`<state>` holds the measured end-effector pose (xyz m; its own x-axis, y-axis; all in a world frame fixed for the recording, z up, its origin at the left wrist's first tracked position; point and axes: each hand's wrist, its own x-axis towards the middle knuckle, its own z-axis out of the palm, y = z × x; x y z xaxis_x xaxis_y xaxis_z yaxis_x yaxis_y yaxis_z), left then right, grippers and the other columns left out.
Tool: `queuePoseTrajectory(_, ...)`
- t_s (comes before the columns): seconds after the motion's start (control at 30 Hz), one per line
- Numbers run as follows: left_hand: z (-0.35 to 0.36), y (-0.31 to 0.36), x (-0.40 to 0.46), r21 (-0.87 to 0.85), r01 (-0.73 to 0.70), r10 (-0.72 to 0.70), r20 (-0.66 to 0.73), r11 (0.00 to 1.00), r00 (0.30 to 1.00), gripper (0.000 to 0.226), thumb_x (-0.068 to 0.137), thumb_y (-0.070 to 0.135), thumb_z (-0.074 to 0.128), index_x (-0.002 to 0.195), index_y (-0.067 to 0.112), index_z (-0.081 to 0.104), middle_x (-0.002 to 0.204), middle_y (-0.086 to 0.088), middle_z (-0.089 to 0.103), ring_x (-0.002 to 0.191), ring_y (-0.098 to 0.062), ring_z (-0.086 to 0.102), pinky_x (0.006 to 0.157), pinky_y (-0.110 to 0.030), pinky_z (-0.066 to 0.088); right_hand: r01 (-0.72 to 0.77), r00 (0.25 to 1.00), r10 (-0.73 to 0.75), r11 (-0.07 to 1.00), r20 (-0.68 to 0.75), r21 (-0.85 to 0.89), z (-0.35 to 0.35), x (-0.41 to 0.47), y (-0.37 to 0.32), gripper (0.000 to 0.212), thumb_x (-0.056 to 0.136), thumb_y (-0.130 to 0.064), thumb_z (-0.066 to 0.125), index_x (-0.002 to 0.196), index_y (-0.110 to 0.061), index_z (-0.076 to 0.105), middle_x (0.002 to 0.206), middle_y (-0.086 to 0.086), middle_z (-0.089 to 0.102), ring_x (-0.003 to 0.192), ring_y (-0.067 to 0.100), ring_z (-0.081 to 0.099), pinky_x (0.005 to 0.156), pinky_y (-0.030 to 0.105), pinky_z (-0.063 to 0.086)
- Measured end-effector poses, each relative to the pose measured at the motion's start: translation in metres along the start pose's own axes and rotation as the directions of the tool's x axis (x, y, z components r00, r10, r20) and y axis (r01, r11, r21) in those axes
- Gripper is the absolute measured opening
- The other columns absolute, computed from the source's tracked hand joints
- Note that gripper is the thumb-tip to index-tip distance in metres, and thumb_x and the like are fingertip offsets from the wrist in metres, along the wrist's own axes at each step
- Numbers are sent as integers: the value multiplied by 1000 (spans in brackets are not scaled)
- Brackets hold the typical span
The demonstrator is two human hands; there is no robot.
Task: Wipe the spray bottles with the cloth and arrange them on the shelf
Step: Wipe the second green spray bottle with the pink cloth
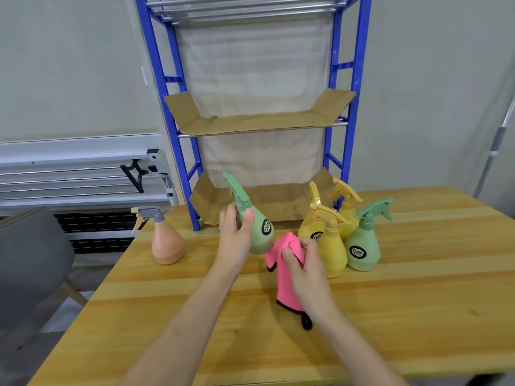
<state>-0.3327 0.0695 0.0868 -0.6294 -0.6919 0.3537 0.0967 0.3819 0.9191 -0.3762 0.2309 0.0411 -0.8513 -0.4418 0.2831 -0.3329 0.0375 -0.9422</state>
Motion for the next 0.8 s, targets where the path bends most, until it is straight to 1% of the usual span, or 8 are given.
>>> queuePoseTrajectory(0.1,9,-16,-1,155,-56,51,38,986,998,17,101,38,56,94,23,53,96,3,45,87,-5,46,80,-29,38,50,997,-51,999,-54,-20,-12,0,3,17,104,-31,61,120,-28,56,112,-17,64,103,-6,58,79,9,42)
queuePoseTrajectory(0.13,12,-23,-2,202,-69,60,51,977,997,17,101,40,56,94,24,54,95,4,45,86,-3,45,78,-28,37,62,996,-64,998,-67,-24,-15,0,4,16,104,-31,61,119,-28,57,111,-17,65,103,-4,59,80,11,43)
queuePoseTrajectory(0.27,27,-49,-6,268,-74,53,85,961,995,29,101,47,55,113,22,61,103,6,52,95,-3,49,81,-29,42,68,991,-69,998,-115,-15,-27,0,9,18,103,-31,63,121,-27,64,111,-17,68,105,0,61,85,19,46)
queuePoseTrajectory(0.4,41,-64,-7,294,-72,41,112,953,993,37,100,46,57,128,22,62,113,3,57,105,-8,52,91,-30,48,55,990,-53,998,-132,15,-34,0,11,17,103,-29,64,119,-28,68,107,-17,71,104,1,63,86,19,47)
queuePoseTrajectory(0.5,51,-69,2,316,-48,17,100,947,995,42,98,48,61,131,22,59,117,5,59,108,-10,56,91,-32,50,61,986,-60,998,-157,5,-39,2,13,17,102,-26,66,118,-28,70,108,-17,70,106,0,63,88,19,47)
queuePoseTrajectory(0.63,63,-66,16,224,72,-86,54,972,995,47,92,41,73,129,21,53,124,7,65,114,-12,62,95,-34,53,46,981,-51,998,-187,-31,-42,5,21,18,100,-28,67,117,-26,72,108,-11,68,105,5,62,91,28,50)
queuePoseTrajectory(0.7,71,-65,22,240,74,-91,60,968,994,44,91,41,74,124,21,53,122,6,65,113,-13,63,92,-32,53,32,982,-36,999,-188,-27,-44,5,23,17,100,-28,67,116,-26,72,107,-11,68,103,4,62,88,28,50)
queuePoseTrajectory(0.8,79,-65,31,255,62,-80,60,965,995,45,91,43,73,125,20,53,126,4,65,116,-15,62,94,-35,53,16,982,-19,1000,-190,-14,-46,4,24,16,101,-28,66,115,-28,72,108,-13,70,103,2,62,86,25,48)
